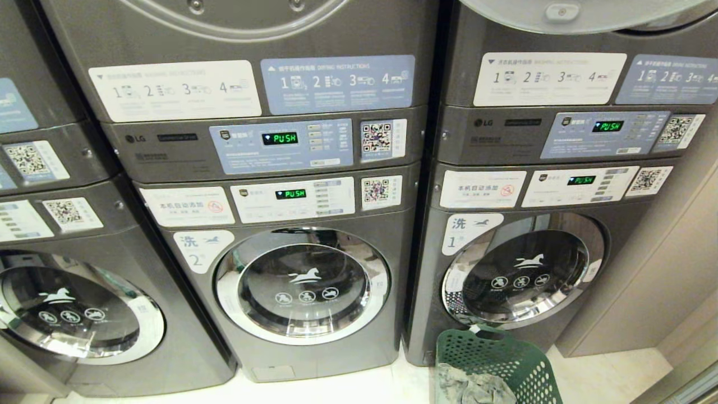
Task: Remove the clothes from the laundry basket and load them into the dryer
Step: Take the clothes out of the basket
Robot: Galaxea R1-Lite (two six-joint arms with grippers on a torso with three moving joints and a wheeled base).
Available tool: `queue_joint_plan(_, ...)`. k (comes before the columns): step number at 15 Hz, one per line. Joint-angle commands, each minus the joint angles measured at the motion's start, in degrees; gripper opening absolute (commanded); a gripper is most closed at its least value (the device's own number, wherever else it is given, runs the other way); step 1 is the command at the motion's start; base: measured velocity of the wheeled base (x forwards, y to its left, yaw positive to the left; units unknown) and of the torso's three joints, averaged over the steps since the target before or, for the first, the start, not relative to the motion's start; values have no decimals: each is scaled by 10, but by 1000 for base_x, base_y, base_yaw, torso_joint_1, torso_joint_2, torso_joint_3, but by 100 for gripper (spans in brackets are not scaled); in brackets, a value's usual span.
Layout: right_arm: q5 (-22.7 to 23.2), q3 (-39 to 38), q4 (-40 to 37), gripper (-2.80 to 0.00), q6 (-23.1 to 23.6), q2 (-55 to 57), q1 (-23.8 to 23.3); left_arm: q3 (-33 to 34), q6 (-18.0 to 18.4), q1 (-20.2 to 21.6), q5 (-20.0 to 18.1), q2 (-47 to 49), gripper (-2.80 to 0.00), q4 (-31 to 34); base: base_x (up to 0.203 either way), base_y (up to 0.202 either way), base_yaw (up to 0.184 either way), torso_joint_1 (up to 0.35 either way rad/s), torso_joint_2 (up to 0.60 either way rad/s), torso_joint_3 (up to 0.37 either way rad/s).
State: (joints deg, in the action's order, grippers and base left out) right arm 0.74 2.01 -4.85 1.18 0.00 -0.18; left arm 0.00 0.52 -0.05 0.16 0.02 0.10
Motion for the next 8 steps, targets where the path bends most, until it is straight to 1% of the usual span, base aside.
queue_joint_plan(1,0,0,-1,-280,0,1,0,0,0,0,0,0,-280,-1,0,0,0,-215,479,264)
queue_joint_plan(8,0,0,-1,-280,0,1,0,0,0,0,0,0,-280,0,0,0,0,-239,544,299)
